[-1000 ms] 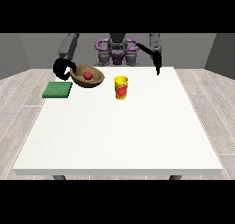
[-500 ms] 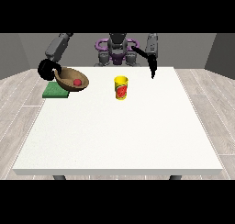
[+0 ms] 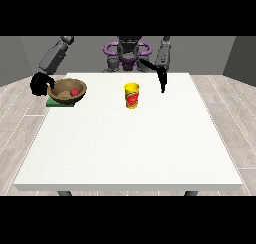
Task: Pick the cup and pour the ball into the bowl, then pick the bowl and place it on the pad
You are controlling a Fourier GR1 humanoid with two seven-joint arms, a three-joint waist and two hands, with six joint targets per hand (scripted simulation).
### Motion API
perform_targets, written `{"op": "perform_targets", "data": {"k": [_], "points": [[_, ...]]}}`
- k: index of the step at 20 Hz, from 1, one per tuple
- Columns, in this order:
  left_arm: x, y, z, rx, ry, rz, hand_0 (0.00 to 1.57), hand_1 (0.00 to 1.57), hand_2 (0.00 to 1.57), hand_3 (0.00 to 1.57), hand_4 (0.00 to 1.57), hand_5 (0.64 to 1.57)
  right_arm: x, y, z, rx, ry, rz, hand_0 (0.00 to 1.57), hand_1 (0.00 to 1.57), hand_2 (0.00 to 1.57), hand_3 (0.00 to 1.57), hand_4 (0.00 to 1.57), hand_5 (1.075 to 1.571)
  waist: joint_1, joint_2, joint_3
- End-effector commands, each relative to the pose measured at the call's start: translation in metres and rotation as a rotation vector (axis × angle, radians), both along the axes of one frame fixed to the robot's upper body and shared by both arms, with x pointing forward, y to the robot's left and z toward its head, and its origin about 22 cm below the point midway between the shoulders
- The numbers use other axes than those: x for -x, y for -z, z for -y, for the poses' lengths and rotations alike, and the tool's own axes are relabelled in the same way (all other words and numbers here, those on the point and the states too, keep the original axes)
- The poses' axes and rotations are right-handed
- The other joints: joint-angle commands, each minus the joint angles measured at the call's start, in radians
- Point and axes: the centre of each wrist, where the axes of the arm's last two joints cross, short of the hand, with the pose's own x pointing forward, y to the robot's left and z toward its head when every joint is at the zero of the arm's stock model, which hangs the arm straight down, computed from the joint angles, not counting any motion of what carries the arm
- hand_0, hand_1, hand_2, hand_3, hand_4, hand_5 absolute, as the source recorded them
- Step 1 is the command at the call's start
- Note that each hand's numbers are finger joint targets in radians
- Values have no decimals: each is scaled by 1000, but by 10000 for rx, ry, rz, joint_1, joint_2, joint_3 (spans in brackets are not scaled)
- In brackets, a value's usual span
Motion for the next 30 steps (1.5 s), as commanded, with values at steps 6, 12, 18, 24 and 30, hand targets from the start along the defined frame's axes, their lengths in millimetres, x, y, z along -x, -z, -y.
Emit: {"op": "perform_targets", "data": {"k": [6, 12, 18, 24, 30], "points": [[21, -45, -7, -176, -191, 1885, 0, 0, 0, 0, 0, 699, 3, -37, 33, -281, 171, 2144, 1571, 1571, 1571, 0, 842, 1570, -34, 1811, 8], [35, -70, -9, 114, -203, 1911, 0, 0, 0, 0, 0, 686, -3, -57, 38, -254, 109, 2121, 1571, 1571, 1571, 0, 452, 1569, -259, 1874, 4], [37, -55, -14, -15, -82, 1739, 0, 0, 0, 0, 0, 687, -1, -72, 45, 534, -462, 1488, 1571, 1571, 1571, 856, 398, 1563, -210, 1564, -12], [41, -26, -10, 101, -87, 714, 0, 0, 0, 0, 0, 692, 3, -33, 31, 647, -423, 591, 1571, 1571, 1571, 981, 425, 1550, -241, 641, -14], [42, 15, 8, 117, -498, -222, 0, 0, 0, 0, 0, 682, 0, -34, 28, 470, -485, -264, 1571, 1571, 1571, 1225, 430, 1532, -738, -115, -23]]}}
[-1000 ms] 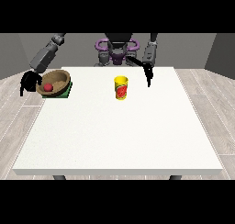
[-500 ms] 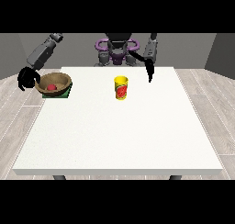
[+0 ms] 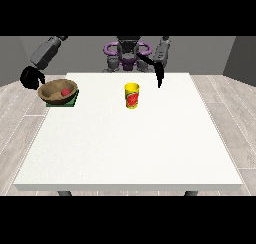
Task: Pick the cup and pour the ball into the bowl, then pick the bowl and place it on the pad
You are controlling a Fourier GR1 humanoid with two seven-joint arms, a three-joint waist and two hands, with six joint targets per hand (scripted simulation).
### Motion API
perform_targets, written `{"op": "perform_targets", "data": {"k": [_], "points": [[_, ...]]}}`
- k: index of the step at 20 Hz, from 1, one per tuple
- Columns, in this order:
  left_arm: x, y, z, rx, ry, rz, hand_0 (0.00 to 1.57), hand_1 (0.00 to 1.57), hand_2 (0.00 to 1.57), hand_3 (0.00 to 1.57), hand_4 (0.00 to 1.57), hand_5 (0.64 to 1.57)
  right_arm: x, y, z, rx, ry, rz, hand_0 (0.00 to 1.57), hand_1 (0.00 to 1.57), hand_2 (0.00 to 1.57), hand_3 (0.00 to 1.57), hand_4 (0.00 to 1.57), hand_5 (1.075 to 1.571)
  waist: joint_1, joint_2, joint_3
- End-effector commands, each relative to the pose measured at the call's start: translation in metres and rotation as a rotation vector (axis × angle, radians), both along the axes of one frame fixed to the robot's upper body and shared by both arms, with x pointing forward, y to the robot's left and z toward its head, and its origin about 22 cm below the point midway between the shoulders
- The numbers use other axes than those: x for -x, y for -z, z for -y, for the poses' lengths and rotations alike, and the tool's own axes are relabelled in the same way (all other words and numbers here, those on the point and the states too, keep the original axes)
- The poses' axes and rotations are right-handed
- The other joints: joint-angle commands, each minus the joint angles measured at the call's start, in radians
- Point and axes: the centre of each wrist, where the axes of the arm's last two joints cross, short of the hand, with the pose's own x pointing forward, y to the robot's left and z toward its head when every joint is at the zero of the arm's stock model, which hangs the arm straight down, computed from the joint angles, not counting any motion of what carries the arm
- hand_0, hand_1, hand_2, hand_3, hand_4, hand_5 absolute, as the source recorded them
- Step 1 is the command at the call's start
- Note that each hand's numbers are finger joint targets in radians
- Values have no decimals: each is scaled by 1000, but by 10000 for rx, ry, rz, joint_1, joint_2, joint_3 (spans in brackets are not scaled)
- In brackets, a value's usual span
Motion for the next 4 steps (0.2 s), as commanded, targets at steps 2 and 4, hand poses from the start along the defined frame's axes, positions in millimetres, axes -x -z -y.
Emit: {"op": "perform_targets", "data": {"k": [2, 4], "points": [[10, 32, 17, -142, -144, -950, 0, 0, 0, 0, 0, 682, -3, -43, 15, 755, 744, 69, 1446, 1446, 1179, 665, 0, 1486, -218, -1009, -13], [-3, 42, 9, -53, -59, -1577, 0, 0, 0, 0, 0, 682, -16, -51, 1, 1924, -9, -704, 501, 501, 238, 0, 381, 1087, -92, -1625, -29]]}}
